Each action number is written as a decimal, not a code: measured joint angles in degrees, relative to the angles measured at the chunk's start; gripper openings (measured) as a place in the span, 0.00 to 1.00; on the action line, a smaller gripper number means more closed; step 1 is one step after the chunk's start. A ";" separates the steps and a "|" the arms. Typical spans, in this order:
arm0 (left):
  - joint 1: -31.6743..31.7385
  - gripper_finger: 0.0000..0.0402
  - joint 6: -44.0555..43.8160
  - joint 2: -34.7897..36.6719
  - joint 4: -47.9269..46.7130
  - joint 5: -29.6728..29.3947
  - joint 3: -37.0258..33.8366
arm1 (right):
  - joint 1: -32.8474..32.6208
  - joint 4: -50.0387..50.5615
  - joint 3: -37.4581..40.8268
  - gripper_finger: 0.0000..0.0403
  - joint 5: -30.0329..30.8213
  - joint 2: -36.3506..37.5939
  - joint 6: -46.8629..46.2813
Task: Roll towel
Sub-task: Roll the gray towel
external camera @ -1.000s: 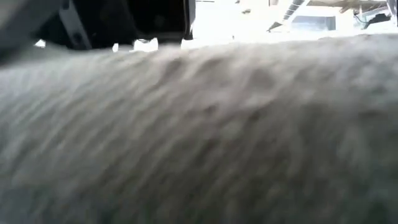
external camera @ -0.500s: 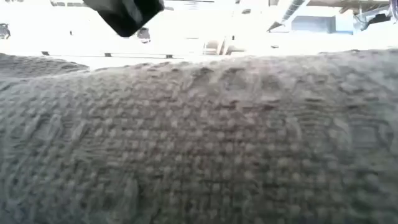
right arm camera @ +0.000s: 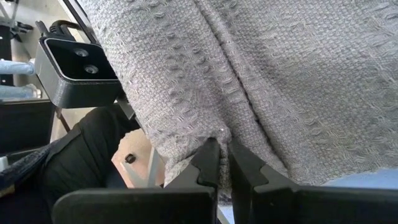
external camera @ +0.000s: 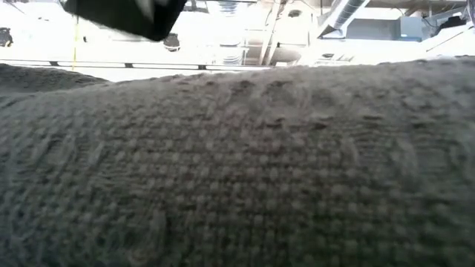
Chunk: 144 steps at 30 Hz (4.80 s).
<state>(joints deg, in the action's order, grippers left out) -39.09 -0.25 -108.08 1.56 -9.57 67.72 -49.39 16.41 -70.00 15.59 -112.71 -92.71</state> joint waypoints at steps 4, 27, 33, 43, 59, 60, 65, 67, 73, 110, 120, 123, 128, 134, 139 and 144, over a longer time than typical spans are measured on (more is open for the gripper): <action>0.12 0.56 0.04 -2.79 0.47 -1.46 0.00 | 0.00 -0.12 0.00 0.08 0.00 0.00 0.02; 8.02 0.08 -11.89 -9.70 -4.93 13.44 1.57 | -2.86 -0.79 0.07 0.11 0.85 -0.04 -4.75; 12.73 0.09 -15.78 -10.15 -5.13 32.28 2.73 | -2.84 -0.01 0.21 0.19 -0.23 2.33 0.05; 18.85 0.10 -25.22 -10.17 -5.81 45.90 2.67 | -3.31 2.71 0.26 0.34 3.95 9.64 16.05; 24.16 0.10 -31.45 -10.15 -10.79 54.83 2.45 | -1.22 -9.07 -0.02 0.35 14.32 6.62 41.07; 24.24 0.11 -31.62 -10.15 -11.19 55.13 2.45 | -1.22 -8.94 -0.06 0.35 14.23 5.82 41.18; 24.26 0.11 -32.03 -10.13 -11.70 55.92 2.45 | 0.16 -8.71 -1.76 0.35 11.80 2.44 39.78; 24.26 0.11 -32.19 -10.13 -11.73 56.22 2.45 | 0.92 -8.96 -2.33 0.34 10.39 2.44 39.51; 24.26 0.11 -32.11 -10.13 -11.73 56.34 2.45 | 1.99 -5.88 -5.15 0.34 7.80 3.33 44.40; 23.98 0.11 -28.87 -10.13 -13.29 57.32 2.49 | 3.65 15.23 -16.89 0.57 3.91 -3.08 32.74; 23.96 0.11 -28.72 -10.13 -13.30 57.25 2.49 | 3.58 12.84 -17.00 0.56 6.06 -5.89 32.66; 23.98 0.11 -28.49 -10.13 -13.51 57.28 2.49 | 3.33 10.51 -16.94 0.53 4.98 -9.01 30.63; 23.98 0.11 -28.01 -10.13 -14.28 58.04 2.51 | 2.42 10.22 -16.99 0.35 7.20 -9.16 28.22; 24.09 0.11 -28.00 -10.13 -14.15 63.21 2.51 | 1.79 9.39 -16.98 0.07 6.97 -8.28 24.41; 24.22 0.11 -27.46 -10.13 -14.07 67.72 2.51 | 0.59 8.01 -16.96 0.07 5.98 -8.28 19.86; 24.43 0.14 -26.66 -10.13 -13.70 69.89 2.60 | -0.06 7.24 -14.88 0.07 6.01 -7.74 16.34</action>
<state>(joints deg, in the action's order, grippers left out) -14.66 -26.91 -118.21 -12.15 60.32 70.32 -49.45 23.65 -84.87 21.61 -120.44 -76.36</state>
